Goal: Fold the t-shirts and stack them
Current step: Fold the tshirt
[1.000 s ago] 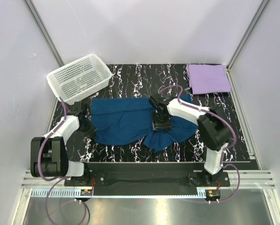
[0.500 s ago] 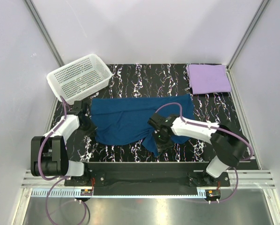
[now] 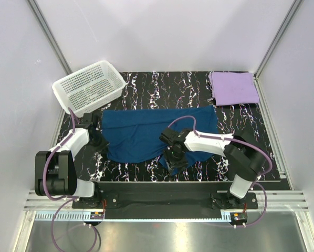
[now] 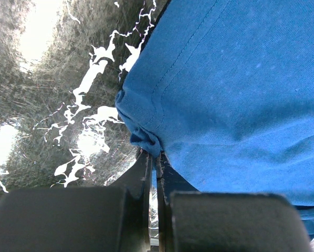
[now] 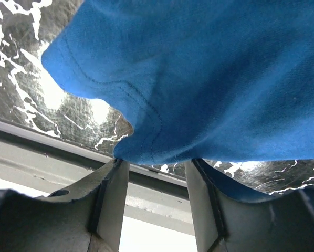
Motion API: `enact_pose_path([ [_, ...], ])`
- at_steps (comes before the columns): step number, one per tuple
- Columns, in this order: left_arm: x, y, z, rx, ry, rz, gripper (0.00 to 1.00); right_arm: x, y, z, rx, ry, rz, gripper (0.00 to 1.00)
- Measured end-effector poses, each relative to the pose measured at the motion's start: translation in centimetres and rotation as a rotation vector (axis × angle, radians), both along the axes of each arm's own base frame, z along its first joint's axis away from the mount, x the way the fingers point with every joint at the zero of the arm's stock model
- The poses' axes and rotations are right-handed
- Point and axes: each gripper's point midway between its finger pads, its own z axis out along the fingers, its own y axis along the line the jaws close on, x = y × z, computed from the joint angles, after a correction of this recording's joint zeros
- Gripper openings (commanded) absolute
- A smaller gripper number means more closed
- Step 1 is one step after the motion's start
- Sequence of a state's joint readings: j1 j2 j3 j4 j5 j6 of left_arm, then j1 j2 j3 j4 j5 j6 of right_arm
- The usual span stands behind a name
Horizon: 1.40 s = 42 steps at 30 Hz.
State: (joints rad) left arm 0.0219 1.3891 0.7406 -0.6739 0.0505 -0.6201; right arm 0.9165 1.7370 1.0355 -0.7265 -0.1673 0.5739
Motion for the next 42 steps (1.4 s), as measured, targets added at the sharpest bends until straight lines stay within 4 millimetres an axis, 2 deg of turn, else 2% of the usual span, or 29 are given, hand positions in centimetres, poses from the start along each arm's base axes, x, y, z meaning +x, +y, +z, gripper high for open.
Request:
enact_pose_path([
  [3,0.0,0.0,0.0,0.0,0.0,0.0,0.0,0.2,0.0,-0.3,-0.021,0.0,-0.009,0.46],
  [6,0.0,0.0,0.0,0.0,0.0,0.0,0.0,0.2,-0.6,-0.5,-0.056,-0.001,-0.024,0.21],
  [8,0.0,0.0,0.0,0.001,0.001,-0.001,0.0,0.0,-1.2,-0.6,-0.082,0.0,-0.039,0.13],
  [11,0.0,0.0,0.0,0.002,0.002,-0.003,0.0,-0.7,-2.8,-0.2,-0.118,-0.003,-0.063,0.07],
  [15,-0.3,0.2,-0.1,0.013,0.014,0.0,0.0,-1.8,-5.0,1.9,-0.144,-0.021,-0.092,0.06],
  [21,-1.0,1.1,0.2,0.059,0.028,0.024,0.0,-2.8,-6.4,5.2,-0.086,-0.066,-0.122,0.08],
  [24,-1.3,1.4,0.6,0.076,0.027,0.041,0.0,-3.9,-7.7,5.5,-0.093,-0.057,-0.133,0.05],
  [25,-1.4,1.5,0.7,0.08,0.027,0.049,0.0,-4.4,-8.3,5.5,-0.098,-0.051,-0.137,0.0],
  [31,-2.2,2.0,1.7,0.109,0.018,0.093,0.0,-7.2,-11.0,5.5,-0.126,0.004,-0.158,0.0],
  [36,-2.7,2.6,2.8,0.136,-0.006,0.146,0.0,-8.2,-11.7,6.2,-0.108,0.021,-0.169,0.0],
  [42,-3.7,3.0,3.3,0.154,0.001,0.196,0.0,-8.6,-12.0,6.7,-0.109,0.024,-0.202,0.0],
])
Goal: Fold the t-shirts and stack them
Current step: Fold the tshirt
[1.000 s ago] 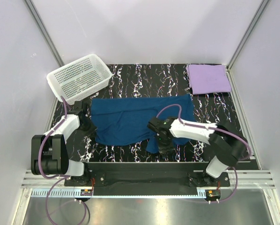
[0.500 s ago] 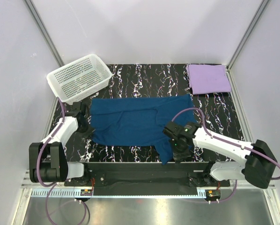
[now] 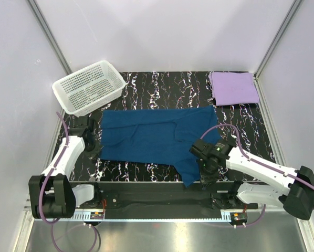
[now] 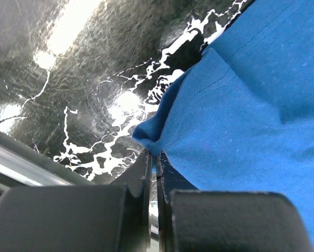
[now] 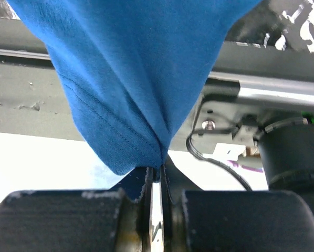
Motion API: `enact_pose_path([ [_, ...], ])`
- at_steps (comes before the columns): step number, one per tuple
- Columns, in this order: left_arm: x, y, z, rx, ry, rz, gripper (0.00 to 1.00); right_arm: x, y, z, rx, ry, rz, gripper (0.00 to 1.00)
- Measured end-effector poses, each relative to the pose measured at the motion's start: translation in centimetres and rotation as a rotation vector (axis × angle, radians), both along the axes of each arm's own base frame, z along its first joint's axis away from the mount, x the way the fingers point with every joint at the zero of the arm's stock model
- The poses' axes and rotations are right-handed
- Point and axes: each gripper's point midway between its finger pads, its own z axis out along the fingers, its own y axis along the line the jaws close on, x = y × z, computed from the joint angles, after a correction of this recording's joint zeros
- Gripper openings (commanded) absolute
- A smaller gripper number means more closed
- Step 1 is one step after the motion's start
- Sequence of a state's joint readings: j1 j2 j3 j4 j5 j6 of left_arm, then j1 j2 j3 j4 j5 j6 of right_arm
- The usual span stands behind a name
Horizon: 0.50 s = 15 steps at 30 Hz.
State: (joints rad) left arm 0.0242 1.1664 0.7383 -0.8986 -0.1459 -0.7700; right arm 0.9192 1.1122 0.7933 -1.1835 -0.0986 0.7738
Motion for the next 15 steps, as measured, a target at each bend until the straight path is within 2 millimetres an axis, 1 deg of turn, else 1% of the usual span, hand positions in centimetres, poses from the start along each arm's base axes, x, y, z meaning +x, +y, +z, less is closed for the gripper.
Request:
enact_pose_path([
  [3,-0.3,0.0,0.0,-0.003,0.012,0.013,0.0,0.7,0.0,0.8,-0.016,0.003,-0.034,0.0],
  [5,-0.6,0.0,-0.1,-0.003,0.025,0.02,0.0,2.2,0.1,1.2,-0.004,0.004,-0.094,0.0],
  [9,-1.3,-0.1,-0.1,-0.005,0.046,0.046,0.0,5.0,-1.4,1.7,0.006,-0.011,-0.23,0.0],
  [11,-1.7,-0.1,-0.5,-0.007,0.06,0.065,0.0,5.8,-1.7,2.2,0.011,-0.015,-0.243,0.0],
  [15,-3.0,-0.2,-1.4,-0.013,0.119,0.101,0.0,6.6,-1.2,2.7,0.028,-0.006,-0.216,0.0],
])
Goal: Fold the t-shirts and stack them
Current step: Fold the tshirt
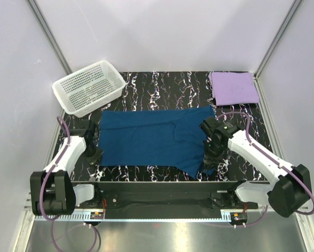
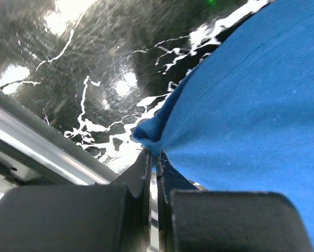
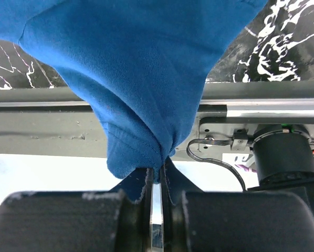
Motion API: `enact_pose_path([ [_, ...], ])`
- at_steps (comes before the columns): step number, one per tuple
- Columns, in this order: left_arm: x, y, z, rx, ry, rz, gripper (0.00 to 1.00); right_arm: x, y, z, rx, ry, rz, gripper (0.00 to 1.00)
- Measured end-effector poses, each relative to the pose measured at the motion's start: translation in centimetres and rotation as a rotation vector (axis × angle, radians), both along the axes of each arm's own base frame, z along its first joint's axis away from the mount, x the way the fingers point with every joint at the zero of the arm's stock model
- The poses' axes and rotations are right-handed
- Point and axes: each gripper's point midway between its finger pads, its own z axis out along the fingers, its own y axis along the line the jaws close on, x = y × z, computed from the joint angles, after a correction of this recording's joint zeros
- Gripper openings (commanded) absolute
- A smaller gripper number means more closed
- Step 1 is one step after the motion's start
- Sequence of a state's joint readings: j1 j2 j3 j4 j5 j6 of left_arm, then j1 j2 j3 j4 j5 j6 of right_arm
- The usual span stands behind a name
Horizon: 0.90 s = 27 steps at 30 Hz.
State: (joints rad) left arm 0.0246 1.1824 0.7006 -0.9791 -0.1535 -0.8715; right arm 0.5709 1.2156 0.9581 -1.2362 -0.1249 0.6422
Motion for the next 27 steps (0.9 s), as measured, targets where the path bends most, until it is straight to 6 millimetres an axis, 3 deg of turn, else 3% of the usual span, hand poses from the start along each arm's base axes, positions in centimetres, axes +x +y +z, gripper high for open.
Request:
enact_pose_path([
  [7,0.5,0.1,-0.8,0.002,0.066,-0.026,0.0,3.0,-0.6,0.9,-0.003,-0.003,-0.011,0.0],
  [15,7.1,0.6,0.8,0.024,-0.019,-0.163,0.0,10.0,-0.7,2.4,0.003,-0.056,-0.016,0.0],
  [27,14.1,0.8,1.7,0.05,-0.038,-0.262,0.0,18.2,-2.1,3.2,-0.023,-0.126,0.005,0.0],
])
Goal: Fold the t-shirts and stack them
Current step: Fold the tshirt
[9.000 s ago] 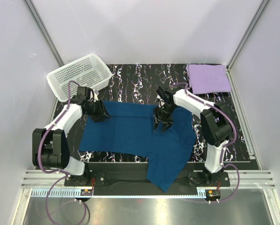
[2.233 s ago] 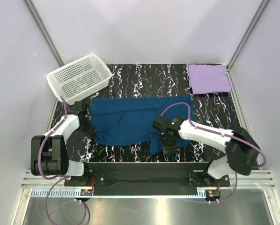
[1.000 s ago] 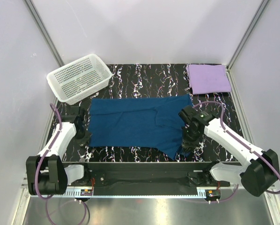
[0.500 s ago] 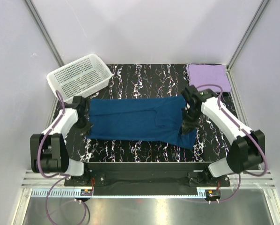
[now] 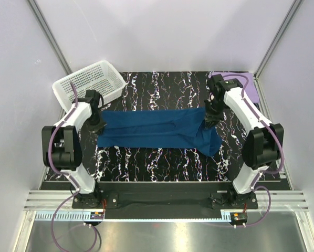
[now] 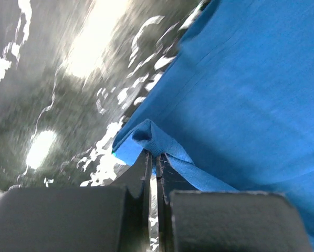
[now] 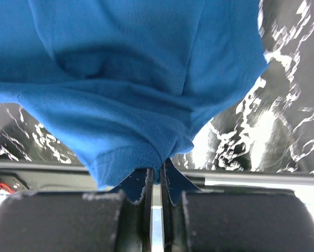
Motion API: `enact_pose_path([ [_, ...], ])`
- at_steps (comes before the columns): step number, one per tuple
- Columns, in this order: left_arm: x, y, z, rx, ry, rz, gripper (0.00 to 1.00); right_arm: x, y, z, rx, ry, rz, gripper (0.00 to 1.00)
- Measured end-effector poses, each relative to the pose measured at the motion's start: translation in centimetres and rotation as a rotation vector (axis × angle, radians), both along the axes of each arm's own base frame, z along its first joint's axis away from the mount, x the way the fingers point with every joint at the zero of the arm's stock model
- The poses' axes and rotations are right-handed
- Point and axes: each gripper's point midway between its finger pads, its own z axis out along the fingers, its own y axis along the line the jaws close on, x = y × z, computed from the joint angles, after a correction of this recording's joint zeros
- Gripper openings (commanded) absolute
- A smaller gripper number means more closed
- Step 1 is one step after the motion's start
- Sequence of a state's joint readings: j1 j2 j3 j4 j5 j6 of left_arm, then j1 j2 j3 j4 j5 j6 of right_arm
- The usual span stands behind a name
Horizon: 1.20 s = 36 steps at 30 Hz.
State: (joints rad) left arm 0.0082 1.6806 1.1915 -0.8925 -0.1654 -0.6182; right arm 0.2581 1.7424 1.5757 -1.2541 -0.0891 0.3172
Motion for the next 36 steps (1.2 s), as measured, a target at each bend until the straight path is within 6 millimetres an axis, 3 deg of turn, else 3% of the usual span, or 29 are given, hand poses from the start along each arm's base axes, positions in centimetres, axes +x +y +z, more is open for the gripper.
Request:
enact_pose_path([
  [8,2.9,0.0,-0.4,0.005,0.01,-0.026,0.0,3.4,-0.5,-0.5,-0.004,-0.01,0.009,0.0],
  [18,3.6,0.0,-1.3,0.005,0.051,-0.036,0.04,5.0,-0.4,-3.2,-0.016,0.045,0.019,0.0],
  [24,4.3,0.1,-1.1,0.006,0.042,-0.04,0.07,6.0,-0.8,-3.1,-0.015,0.032,0.018,0.0],
  [29,4.8,0.0,-1.3,0.006,0.045,-0.045,0.21,6.9,-1.3,-3.3,-0.015,0.025,0.013,0.03],
  [31,5.1,0.1,-1.4,0.007,0.047,-0.049,0.31,7.3,-1.4,-3.8,-0.012,0.029,0.009,0.07],
  [32,5.2,0.1,-1.4,0.008,0.046,-0.052,0.42,7.4,-1.4,-4.1,-0.012,0.033,0.007,0.08],
  [36,5.8,0.3,-0.7,0.019,0.027,-0.059,0.56,8.6,-1.3,-5.1,-0.01,0.032,-0.003,0.05],
])
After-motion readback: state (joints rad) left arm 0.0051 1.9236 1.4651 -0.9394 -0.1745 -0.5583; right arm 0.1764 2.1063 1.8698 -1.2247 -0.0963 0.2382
